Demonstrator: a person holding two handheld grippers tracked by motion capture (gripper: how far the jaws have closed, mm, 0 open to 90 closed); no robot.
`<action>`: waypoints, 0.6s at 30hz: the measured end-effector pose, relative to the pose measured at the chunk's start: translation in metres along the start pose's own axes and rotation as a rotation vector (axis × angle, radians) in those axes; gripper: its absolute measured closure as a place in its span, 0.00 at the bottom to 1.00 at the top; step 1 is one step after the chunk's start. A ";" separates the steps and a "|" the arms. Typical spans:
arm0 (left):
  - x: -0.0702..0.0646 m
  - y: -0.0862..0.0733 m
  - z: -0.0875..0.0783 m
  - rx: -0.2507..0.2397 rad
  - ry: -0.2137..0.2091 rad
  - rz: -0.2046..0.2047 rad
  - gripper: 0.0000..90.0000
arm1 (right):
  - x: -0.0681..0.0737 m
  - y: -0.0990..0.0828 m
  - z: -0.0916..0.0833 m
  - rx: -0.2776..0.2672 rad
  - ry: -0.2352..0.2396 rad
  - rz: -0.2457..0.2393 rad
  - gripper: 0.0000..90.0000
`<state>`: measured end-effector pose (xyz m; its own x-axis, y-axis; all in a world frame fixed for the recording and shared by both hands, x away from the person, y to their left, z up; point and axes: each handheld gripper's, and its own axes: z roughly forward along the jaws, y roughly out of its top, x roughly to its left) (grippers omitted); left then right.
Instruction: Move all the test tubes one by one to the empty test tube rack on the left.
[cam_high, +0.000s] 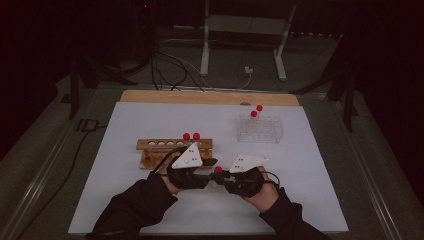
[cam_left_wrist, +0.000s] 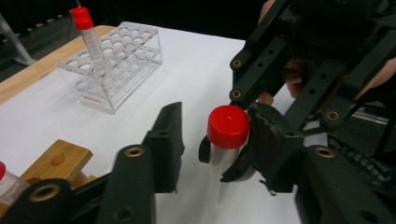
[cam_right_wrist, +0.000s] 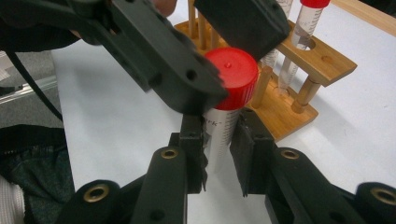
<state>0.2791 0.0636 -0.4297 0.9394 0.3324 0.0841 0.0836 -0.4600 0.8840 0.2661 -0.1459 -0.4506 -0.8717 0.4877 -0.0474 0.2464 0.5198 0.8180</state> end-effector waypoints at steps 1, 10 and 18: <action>0.000 0.000 0.001 0.001 0.001 0.001 0.66 | 0.000 0.000 0.000 0.003 0.000 -0.001 0.83; -0.002 0.002 0.004 0.009 -0.007 0.018 0.79 | -0.001 -0.001 0.000 0.004 -0.007 0.005 0.83; 0.000 0.004 -0.001 0.007 -0.007 0.017 0.80 | -0.001 0.000 -0.001 -0.015 -0.004 0.011 0.80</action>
<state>0.2792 0.0624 -0.4258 0.9429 0.3189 0.0959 0.0699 -0.4710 0.8794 0.2669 -0.1467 -0.4500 -0.8673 0.4962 -0.0407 0.2495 0.5039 0.8270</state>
